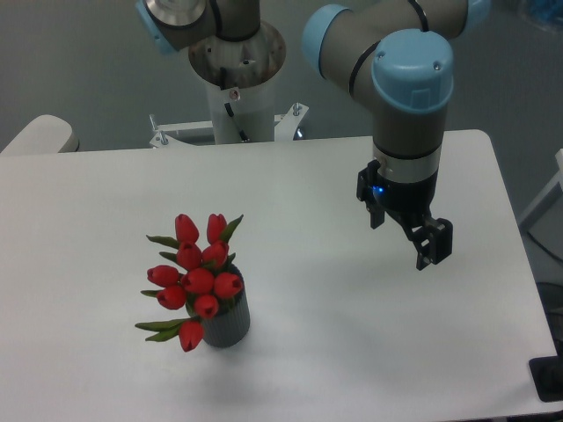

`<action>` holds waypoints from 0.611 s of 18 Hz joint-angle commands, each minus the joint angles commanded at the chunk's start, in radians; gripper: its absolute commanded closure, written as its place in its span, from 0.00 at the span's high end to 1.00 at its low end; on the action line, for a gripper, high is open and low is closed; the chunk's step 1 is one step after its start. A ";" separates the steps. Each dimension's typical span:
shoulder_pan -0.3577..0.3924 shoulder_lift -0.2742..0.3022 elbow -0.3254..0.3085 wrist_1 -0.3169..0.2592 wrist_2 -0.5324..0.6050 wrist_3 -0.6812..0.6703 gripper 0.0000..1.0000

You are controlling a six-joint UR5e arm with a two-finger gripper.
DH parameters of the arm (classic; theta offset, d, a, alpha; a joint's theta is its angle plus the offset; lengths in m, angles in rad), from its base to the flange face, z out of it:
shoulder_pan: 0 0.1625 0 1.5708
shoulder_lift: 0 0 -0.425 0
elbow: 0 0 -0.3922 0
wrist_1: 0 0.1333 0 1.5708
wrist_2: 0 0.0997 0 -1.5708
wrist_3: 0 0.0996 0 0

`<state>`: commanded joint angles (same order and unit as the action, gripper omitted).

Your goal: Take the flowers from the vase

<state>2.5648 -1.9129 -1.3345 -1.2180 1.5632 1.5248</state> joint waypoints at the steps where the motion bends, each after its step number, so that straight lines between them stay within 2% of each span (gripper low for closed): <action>1: 0.002 0.002 -0.005 0.002 -0.002 0.000 1.00; 8: 0.002 0.020 -0.034 -0.002 -0.011 0.000 1.00; 11: 0.002 0.032 -0.055 -0.002 -0.057 -0.002 1.00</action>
<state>2.5663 -1.8807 -1.3897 -1.2195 1.5066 1.5233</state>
